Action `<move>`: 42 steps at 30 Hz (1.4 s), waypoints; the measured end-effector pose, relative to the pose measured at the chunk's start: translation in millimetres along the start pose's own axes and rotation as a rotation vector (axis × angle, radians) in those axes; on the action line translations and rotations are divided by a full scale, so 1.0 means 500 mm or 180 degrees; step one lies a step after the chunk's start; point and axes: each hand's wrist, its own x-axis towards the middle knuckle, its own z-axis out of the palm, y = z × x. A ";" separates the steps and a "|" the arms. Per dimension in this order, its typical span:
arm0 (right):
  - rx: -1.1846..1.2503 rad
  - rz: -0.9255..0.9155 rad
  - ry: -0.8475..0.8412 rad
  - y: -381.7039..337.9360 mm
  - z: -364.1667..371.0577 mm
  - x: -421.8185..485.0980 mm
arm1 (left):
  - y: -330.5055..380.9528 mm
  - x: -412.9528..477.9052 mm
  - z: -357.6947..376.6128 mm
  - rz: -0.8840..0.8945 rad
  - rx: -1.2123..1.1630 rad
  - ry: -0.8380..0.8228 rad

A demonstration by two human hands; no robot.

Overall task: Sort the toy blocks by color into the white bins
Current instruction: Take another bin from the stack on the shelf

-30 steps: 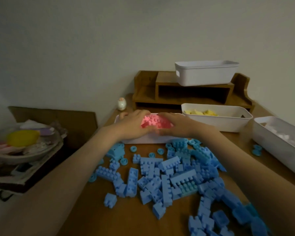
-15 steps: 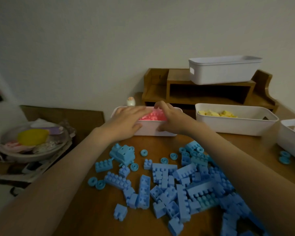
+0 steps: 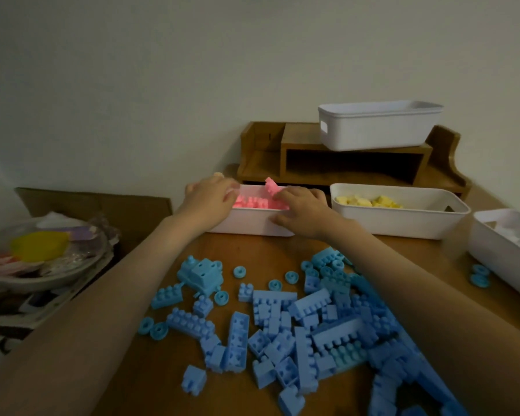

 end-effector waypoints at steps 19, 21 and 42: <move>-0.0409 0.0555 0.1606 0.178 -0.269 0.059 | 0.347 0.190 -0.050 0.0095 -0.1029 0.0440; -0.0599 0.0676 0.1099 0.193 -0.270 0.080 | 0.371 0.216 -0.035 -0.0287 -0.1588 0.0142; 0.0784 0.0122 0.1851 0.205 -0.281 0.033 | 0.341 0.253 0.015 -0.0195 -0.2797 0.0490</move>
